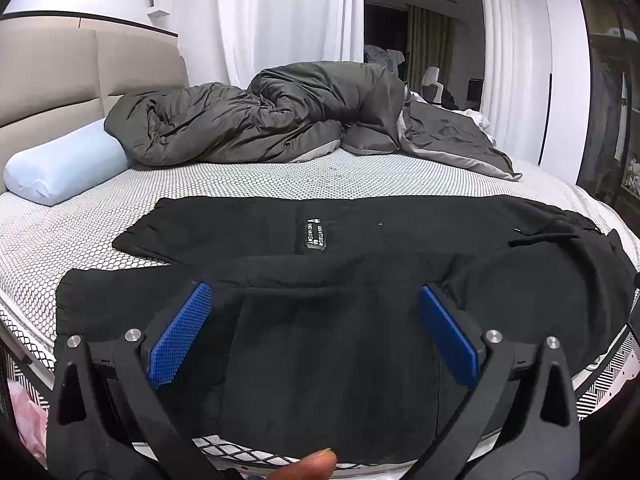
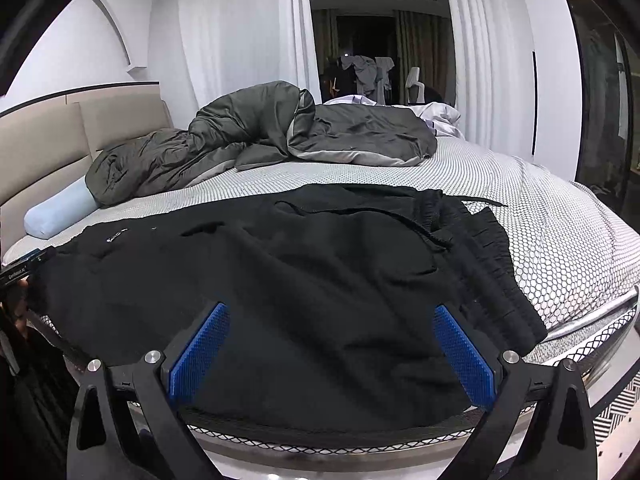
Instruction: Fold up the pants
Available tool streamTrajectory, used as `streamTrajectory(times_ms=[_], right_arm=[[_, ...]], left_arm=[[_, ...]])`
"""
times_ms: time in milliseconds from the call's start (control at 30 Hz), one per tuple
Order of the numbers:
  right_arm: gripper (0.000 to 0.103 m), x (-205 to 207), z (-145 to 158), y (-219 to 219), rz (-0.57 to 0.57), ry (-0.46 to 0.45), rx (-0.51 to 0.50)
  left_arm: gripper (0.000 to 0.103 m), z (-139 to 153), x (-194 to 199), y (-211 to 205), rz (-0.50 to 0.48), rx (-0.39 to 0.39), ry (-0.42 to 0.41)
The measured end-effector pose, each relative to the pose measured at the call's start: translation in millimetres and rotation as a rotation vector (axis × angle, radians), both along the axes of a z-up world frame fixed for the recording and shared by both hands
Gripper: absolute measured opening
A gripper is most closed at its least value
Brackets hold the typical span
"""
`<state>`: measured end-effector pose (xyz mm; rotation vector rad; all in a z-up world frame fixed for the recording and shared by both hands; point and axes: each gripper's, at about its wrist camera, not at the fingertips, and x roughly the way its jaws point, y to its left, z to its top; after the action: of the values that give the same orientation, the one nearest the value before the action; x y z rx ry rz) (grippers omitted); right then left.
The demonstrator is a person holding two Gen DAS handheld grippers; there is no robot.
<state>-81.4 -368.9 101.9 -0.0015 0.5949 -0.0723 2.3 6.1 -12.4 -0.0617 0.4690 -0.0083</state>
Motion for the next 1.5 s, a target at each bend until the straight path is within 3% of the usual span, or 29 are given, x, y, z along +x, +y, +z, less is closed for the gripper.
streamTrajectory(times_ms=[733,1233,1500], right_arm=[[0.103,-2.3,-1.2,-11.1,0.002,-0.096,0.075],[0.103,-10.0,6.2,-21.3,-0.02,-0.135,0.112],[0.103,-15.0,4.8,-31.5,-0.058,-0.125,0.123]], left_arm=[[0.102,-5.3,1.2,3.8,0.001,-0.023,0.025],[0.102,-7.1,4.8,-13.6,0.036,0.073,0.047],[0.102,-3.9,4.4,-12.5,0.041,0.059,0.077]])
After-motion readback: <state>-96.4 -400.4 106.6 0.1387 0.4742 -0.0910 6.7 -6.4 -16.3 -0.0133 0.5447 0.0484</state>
